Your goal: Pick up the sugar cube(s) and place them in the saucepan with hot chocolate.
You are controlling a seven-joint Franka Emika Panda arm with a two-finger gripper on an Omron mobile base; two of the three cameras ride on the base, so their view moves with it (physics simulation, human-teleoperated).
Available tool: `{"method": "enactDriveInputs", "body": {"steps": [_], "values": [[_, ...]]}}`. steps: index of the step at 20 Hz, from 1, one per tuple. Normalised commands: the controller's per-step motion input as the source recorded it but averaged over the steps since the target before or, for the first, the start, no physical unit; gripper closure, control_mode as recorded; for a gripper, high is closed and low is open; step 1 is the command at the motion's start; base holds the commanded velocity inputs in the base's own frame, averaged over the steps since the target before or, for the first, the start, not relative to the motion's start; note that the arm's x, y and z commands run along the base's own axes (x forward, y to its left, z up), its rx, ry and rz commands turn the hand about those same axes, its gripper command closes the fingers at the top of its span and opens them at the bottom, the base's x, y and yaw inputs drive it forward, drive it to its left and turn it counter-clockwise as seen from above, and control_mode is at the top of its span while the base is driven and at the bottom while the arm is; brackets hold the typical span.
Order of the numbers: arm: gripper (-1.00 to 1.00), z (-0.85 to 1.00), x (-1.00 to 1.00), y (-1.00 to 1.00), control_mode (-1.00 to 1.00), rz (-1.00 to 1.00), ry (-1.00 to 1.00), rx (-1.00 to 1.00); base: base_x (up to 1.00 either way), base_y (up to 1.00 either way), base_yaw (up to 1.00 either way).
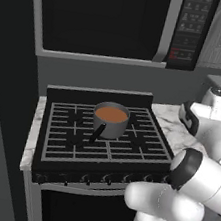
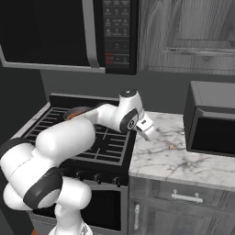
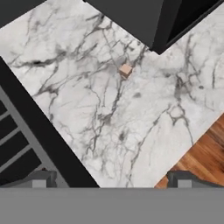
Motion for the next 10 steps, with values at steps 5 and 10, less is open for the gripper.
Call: {"method": "enactDriveInputs", "body": {"steps": [5,10], "values": [[-1.00,-0.06,0.00,-0.45,-1.00,-0.12,0.00,0.07,0.00,0.00,0.00],[-1.00,-0.27,0.00,-0.21,-1.00,-0.10,0.00,0.03,0.00,0.00,0.00]]}}
